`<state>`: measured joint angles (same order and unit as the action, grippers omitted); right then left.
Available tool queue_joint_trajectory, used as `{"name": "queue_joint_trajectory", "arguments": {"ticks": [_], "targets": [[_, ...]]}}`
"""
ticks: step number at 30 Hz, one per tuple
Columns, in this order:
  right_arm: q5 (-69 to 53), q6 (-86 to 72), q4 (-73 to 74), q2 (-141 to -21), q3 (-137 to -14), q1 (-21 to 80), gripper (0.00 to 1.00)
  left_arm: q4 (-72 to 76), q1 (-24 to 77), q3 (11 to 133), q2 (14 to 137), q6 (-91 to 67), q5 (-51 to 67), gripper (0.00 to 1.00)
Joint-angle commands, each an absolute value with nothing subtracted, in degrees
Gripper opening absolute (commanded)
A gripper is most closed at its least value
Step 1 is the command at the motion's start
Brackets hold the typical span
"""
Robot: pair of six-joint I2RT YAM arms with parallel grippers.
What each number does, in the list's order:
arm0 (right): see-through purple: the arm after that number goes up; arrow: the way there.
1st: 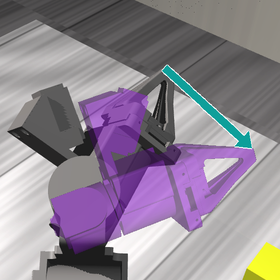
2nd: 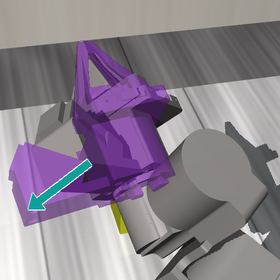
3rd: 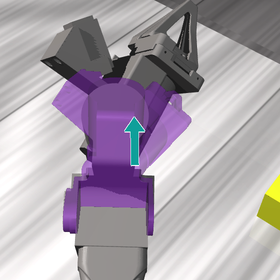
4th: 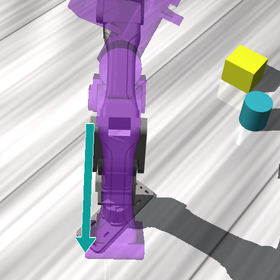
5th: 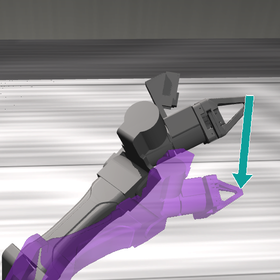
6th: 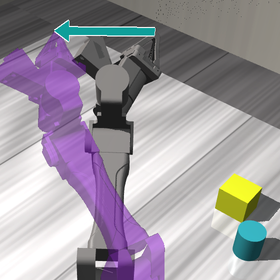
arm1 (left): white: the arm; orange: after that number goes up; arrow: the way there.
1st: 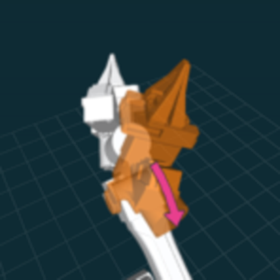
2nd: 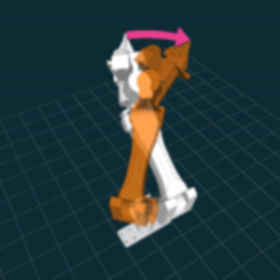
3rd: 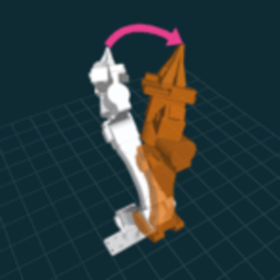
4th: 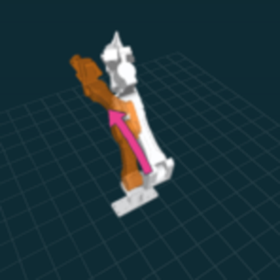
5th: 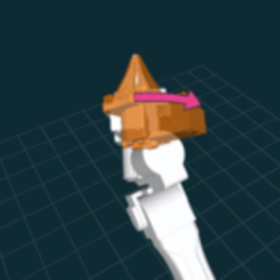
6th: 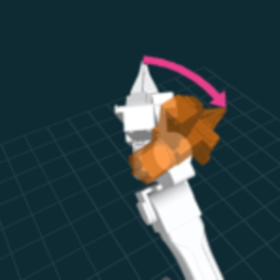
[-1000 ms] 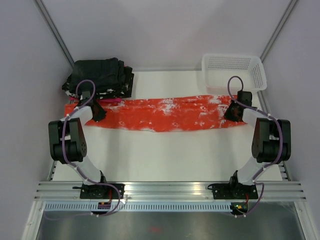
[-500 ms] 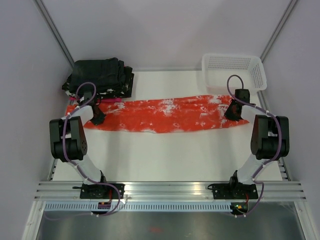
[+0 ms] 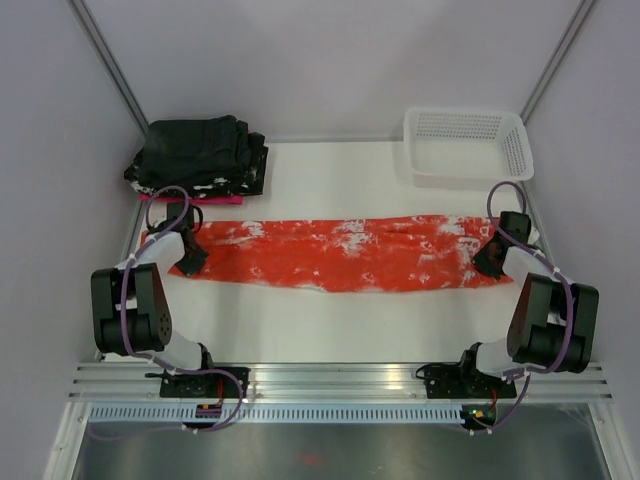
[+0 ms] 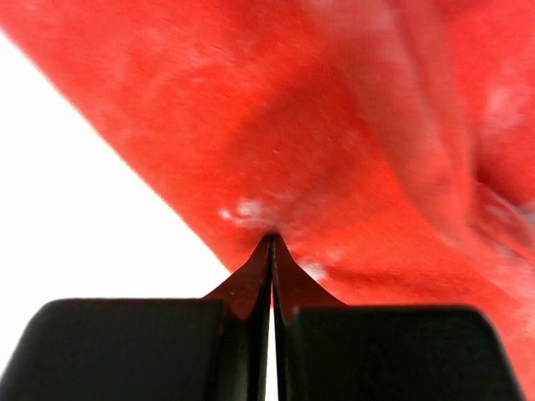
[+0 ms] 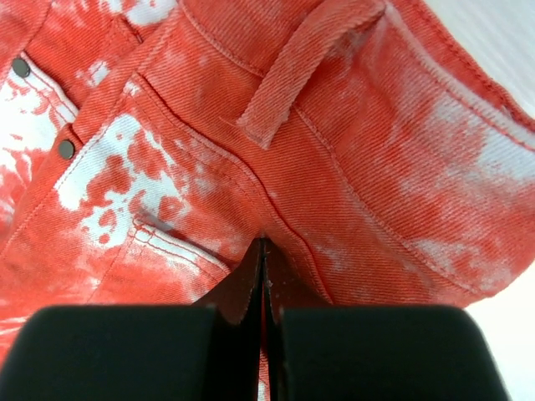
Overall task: Fold and stack the trousers
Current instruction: Fold the trousers
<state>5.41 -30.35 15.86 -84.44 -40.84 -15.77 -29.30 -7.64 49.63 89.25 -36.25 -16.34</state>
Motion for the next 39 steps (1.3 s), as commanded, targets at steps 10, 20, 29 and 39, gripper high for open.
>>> {"name": "queue_joint_trajectory", "arguments": {"ticks": [10,20,29,39], "targets": [[-2.17,-26.11,25.13,-76.38,-43.76,-18.72,0.00,-32.17,-7.91,52.63,77.43,-31.47,-13.63,0.02],[-4.66,-24.35,25.40,-72.86,-53.09,-15.21,0.03,-29.80,-7.91,61.61,83.84,-36.11,-8.00,0.56],[-1.32,-24.87,25.93,-73.22,-50.37,-15.21,0.15,-28.58,-7.91,61.35,90.17,-41.75,-10.72,0.59],[2.55,-30.84,20.93,-74.79,-46.50,-18.89,0.29,-25.75,-8.00,62.05,96.59,-46.58,-10.98,0.37]]}}
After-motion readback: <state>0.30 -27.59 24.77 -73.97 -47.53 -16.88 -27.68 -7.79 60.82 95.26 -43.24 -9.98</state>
